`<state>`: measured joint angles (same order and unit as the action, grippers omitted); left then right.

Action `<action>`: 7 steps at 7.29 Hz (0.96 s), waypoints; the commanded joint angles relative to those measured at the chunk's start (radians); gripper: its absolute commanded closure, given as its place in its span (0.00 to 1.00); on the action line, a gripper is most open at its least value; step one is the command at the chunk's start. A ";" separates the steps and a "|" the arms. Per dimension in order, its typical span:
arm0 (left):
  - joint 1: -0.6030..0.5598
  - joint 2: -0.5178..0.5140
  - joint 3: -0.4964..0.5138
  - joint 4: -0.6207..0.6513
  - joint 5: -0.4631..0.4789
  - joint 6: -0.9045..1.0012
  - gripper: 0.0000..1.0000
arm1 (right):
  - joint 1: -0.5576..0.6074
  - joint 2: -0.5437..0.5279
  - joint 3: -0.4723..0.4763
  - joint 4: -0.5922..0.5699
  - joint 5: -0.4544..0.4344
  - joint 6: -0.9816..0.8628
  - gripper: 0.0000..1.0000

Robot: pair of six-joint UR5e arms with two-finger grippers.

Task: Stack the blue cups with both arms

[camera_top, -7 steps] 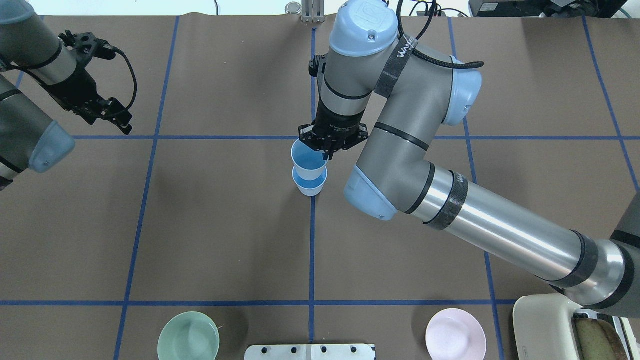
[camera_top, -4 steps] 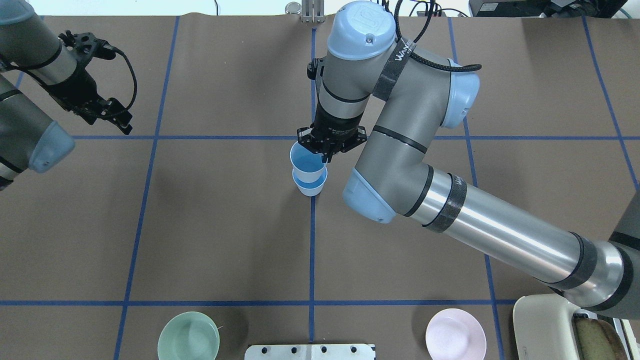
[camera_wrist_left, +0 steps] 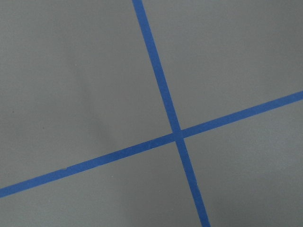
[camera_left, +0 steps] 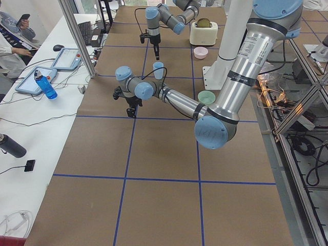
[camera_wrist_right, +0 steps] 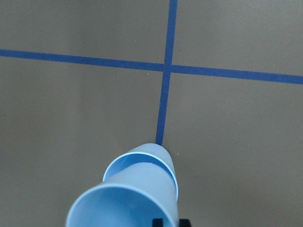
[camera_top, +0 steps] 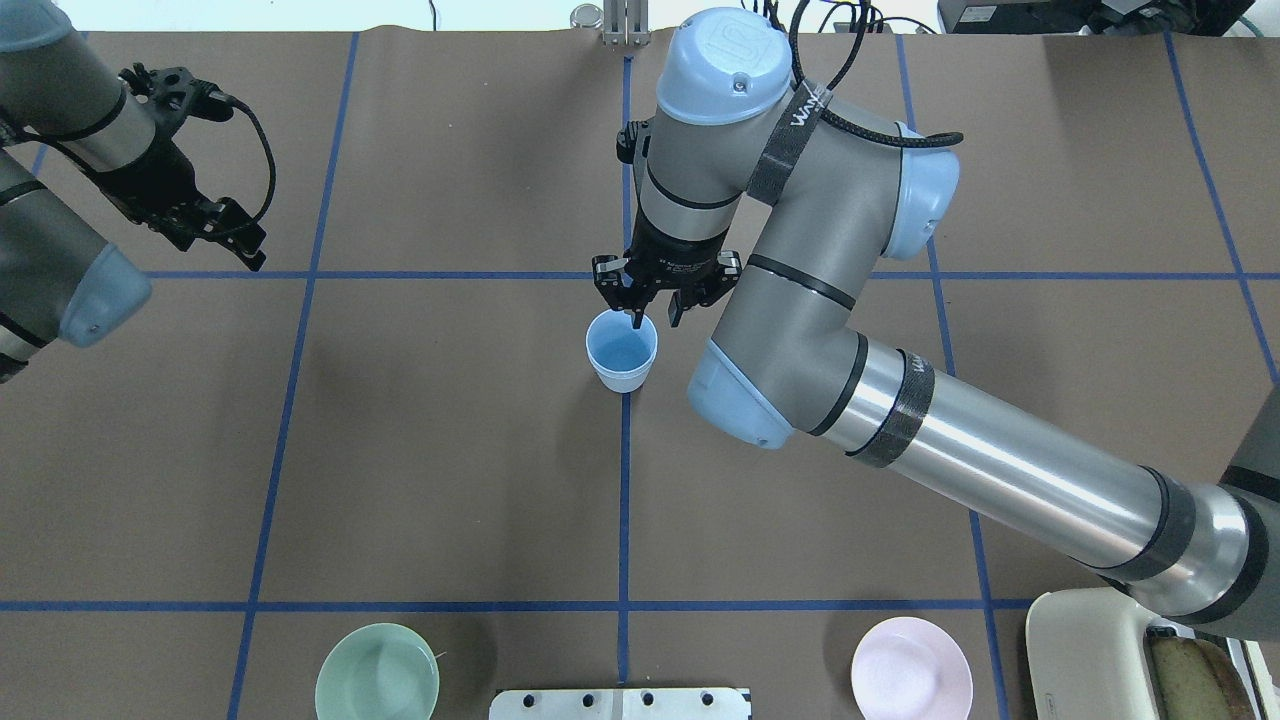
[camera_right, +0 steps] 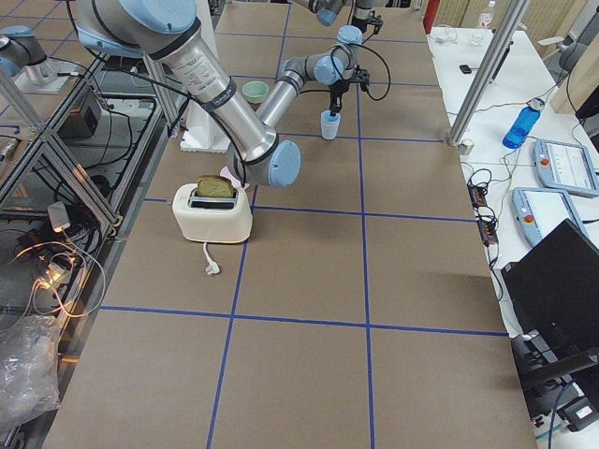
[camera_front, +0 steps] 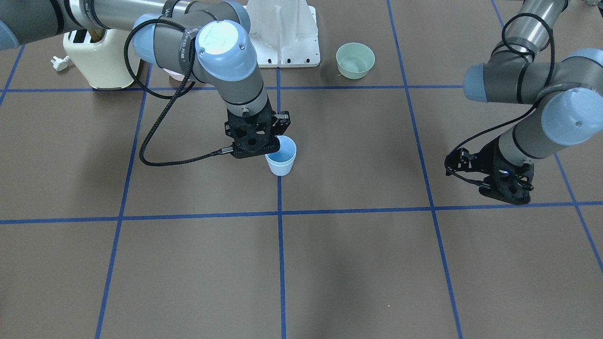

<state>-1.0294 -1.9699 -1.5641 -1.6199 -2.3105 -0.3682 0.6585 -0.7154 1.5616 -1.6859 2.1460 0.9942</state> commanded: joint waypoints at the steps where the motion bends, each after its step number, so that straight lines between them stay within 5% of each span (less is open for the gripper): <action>1: 0.000 -0.004 0.003 0.000 0.000 0.000 0.02 | 0.000 -0.004 0.000 0.020 0.000 0.003 0.08; 2: -0.009 -0.007 0.001 0.002 0.000 0.000 0.02 | 0.018 -0.007 0.008 0.038 -0.002 0.003 0.01; 7: -0.170 -0.003 0.032 0.084 -0.013 0.235 0.02 | 0.243 -0.196 0.127 0.038 0.026 -0.088 0.00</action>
<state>-1.1494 -1.9732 -1.5445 -1.5784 -2.3195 -0.2230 0.8380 -0.8721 1.6652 -1.6460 2.1632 0.9257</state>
